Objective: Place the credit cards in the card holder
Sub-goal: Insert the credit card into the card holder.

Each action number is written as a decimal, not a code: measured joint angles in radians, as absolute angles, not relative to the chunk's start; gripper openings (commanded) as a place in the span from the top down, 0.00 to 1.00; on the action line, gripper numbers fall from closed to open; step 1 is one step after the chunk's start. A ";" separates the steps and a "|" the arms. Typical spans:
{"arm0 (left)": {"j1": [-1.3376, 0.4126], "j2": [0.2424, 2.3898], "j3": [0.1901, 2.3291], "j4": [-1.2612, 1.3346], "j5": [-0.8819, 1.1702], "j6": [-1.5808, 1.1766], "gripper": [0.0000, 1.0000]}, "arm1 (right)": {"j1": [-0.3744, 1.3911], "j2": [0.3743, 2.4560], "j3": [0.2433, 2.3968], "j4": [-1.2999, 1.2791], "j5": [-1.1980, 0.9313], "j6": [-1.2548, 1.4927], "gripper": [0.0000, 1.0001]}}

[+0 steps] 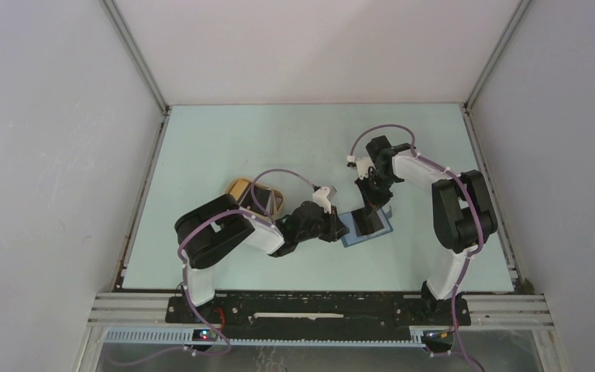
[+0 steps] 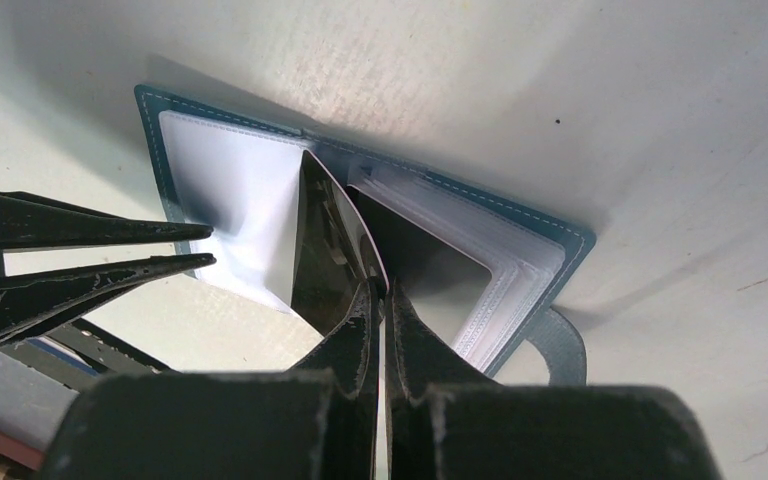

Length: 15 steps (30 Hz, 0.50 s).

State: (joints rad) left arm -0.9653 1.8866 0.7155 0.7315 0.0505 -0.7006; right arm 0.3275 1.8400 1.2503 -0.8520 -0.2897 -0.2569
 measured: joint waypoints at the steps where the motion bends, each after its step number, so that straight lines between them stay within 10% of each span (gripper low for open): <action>1: -0.965 1.887 0.715 0.731 0.051 -0.701 0.84 | 0.326 1.840 1.250 -0.853 -0.290 -0.255 1.00; 15: -0.965 1.887 0.715 0.731 0.050 -0.701 0.84 | 0.288 1.842 1.248 -0.891 -0.334 -0.233 1.00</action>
